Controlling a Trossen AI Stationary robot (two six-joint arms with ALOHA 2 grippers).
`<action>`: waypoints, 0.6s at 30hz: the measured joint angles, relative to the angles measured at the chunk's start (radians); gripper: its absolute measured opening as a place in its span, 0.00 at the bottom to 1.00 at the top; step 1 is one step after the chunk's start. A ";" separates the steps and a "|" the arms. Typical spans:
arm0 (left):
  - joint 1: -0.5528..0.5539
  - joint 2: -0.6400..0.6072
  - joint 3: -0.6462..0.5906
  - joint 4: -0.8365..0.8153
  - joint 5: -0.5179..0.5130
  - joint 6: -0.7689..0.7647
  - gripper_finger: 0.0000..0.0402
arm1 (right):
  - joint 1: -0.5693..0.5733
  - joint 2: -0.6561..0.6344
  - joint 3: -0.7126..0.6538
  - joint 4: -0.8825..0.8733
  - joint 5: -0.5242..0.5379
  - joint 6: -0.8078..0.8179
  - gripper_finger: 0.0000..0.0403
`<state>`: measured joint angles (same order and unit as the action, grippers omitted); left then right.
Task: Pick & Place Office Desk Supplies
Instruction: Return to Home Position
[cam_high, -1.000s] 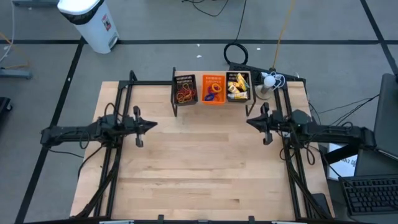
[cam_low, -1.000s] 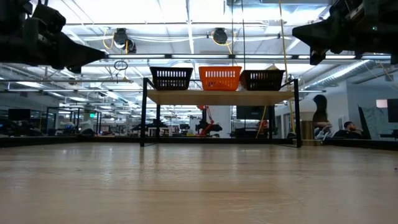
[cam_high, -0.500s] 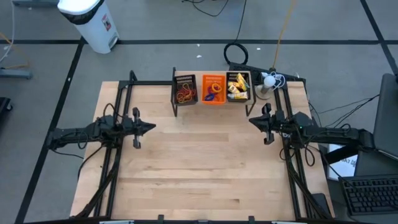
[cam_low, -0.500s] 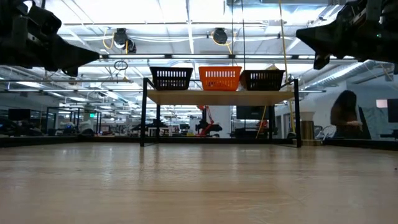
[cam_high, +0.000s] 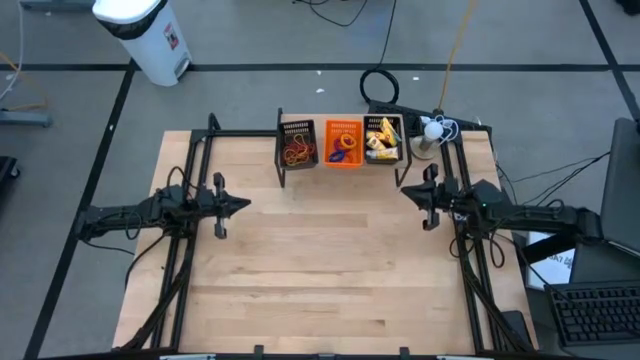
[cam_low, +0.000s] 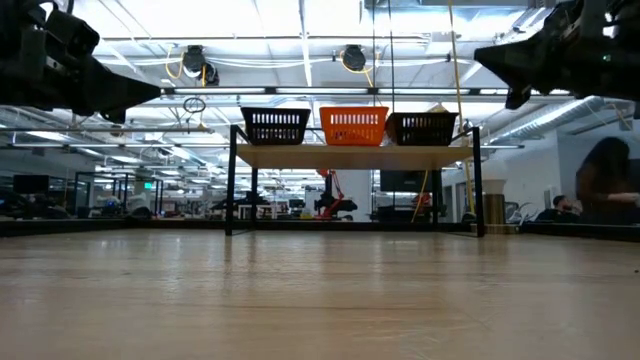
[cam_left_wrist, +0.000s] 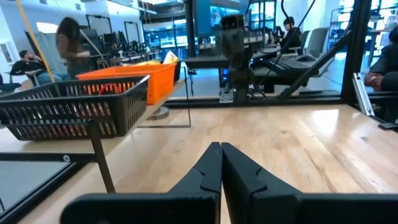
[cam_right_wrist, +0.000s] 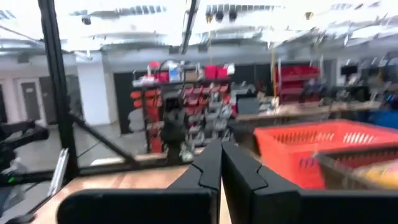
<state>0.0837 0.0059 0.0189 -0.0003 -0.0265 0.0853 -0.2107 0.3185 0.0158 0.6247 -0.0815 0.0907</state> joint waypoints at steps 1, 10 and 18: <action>0.000 0.000 0.005 -0.020 0.000 0.000 0.01 | -0.004 -0.014 0.000 0.004 -0.002 -0.004 0.00; 0.000 0.000 0.066 -0.199 -0.050 -0.001 0.00 | -0.047 -0.203 -0.001 -0.013 -0.214 0.019 0.00; 0.000 0.001 0.044 -0.122 0.025 -0.036 0.01 | -0.047 -0.156 -0.001 -0.255 -0.043 0.053 0.00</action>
<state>0.0840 0.0068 0.0628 -0.1227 -0.0014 0.0497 -0.2581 0.1625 0.0147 0.3698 -0.1244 0.1441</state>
